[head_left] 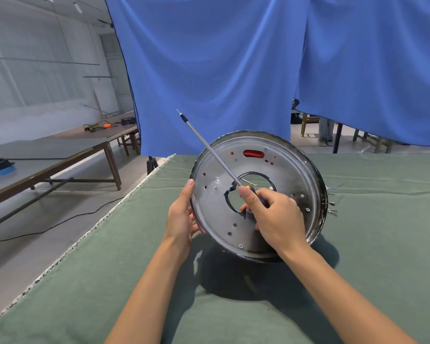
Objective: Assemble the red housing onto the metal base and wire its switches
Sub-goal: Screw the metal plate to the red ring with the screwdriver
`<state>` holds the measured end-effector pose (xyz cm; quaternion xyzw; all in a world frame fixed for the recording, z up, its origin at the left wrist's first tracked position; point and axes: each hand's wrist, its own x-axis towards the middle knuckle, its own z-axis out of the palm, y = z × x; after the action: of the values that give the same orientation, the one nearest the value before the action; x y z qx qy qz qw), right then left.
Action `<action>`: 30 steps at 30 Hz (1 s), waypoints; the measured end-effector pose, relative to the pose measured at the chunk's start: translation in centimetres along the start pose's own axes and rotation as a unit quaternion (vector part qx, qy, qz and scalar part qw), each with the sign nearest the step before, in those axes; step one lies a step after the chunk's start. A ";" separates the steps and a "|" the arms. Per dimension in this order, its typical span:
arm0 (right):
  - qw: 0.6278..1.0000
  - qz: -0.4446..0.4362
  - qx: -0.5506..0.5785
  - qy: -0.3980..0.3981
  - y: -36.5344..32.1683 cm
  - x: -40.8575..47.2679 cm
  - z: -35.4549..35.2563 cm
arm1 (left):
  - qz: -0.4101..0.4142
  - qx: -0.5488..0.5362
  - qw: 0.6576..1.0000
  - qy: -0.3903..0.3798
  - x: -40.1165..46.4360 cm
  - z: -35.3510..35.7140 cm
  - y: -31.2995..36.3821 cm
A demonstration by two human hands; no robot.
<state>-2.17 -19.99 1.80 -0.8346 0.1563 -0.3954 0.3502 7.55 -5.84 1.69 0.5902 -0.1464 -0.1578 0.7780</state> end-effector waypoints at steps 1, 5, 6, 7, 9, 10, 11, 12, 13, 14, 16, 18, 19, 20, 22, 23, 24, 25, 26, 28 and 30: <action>1.000 -0.003 0.010 -0.006 0.1 0.1 -0.1 | 0.003 0.025 1.000 -0.007 0.0 -0.2 0.2; 0.998 0.003 0.061 -0.034 0.2 0.3 -0.2 | 0.046 0.110 0.993 -0.019 0.1 -1.1 0.6; 0.997 0.007 0.071 -0.033 0.2 0.4 -0.2 | 0.056 0.115 0.992 -0.003 0.1 -1.2 0.5; 0.996 0.009 0.077 -0.032 0.1 0.5 -0.1 | 0.068 0.121 0.990 0.020 0.0 -1.1 0.3; 0.997 0.007 0.076 -0.031 0.1 0.6 0.0 | 0.099 0.131 0.984 0.064 -0.1 -0.4 -0.5; 0.997 0.007 0.071 -0.034 0.1 0.6 0.1 | 0.112 0.126 0.982 0.080 -0.3 0.2 -0.9; 0.997 0.007 0.067 -0.036 0.1 0.5 0.2 | 0.118 0.115 0.982 0.093 -0.5 0.9 -1.4; 0.997 0.009 0.065 -0.038 0.2 0.5 0.2 | 0.118 0.100 0.983 0.100 -0.7 1.4 -1.9; 0.997 0.010 0.062 -0.038 0.2 0.4 0.2 | 0.111 0.086 0.985 0.102 -0.8 1.9 -2.3; 0.997 0.011 0.060 -0.036 0.3 0.4 0.3 | 0.098 0.073 0.987 0.102 -0.8 2.3 -2.6; 0.997 0.017 0.069 -0.031 0.5 0.3 0.4 | 0.071 0.046 0.992 0.098 -0.8 2.5 -2.9; 0.996 0.024 0.087 -0.026 0.7 0.3 0.6 | 0.045 0.007 0.995 0.086 -0.9 2.6 -2.7; 0.995 0.025 0.091 -0.024 0.7 0.2 0.7 | 0.032 -0.006 0.997 0.074 -1.0 2.6 -2.5; 0.995 0.025 0.092 -0.023 0.8 0.2 0.7 | 0.017 -0.011 0.998 0.057 -1.0 2.5 -2.3; 0.995 0.029 0.095 -0.024 0.9 0.2 0.7 | -0.015 -0.004 1.000 0.017 -0.9 1.9 -1.7; 0.994 0.032 0.098 -0.024 1.0 0.1 0.7 | -0.027 0.008 1.000 -0.001 -0.8 1.4 -1.3; 0.994 0.033 0.101 -0.025 1.1 0.0 0.7 | -0.033 0.024 0.999 -0.020 -0.7 0.9 -0.9; 0.994 0.033 0.101 -0.026 1.2 -0.1 0.7 | -0.038 0.044 0.998 -0.040 -0.6 0.4 -0.5; 0.994 0.030 0.098 -0.027 1.2 -0.1 0.8 | -0.038 0.059 0.996 -0.053 -0.6 0.0 -0.1; 0.994 0.025 0.099 -0.034 1.2 -0.3 0.9 | -0.024 0.068 0.996 -0.056 -0.5 -0.4 0.3; 0.993 0.017 0.107 -0.043 1.2 -0.4 0.9 | -0.008 0.057 0.997 -0.057 -0.5 -0.5 0.3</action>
<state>-1.72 -20.14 0.33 -0.8055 0.1124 -0.3679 0.4507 7.32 -5.16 1.83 0.6250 -0.1942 -0.1886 0.7322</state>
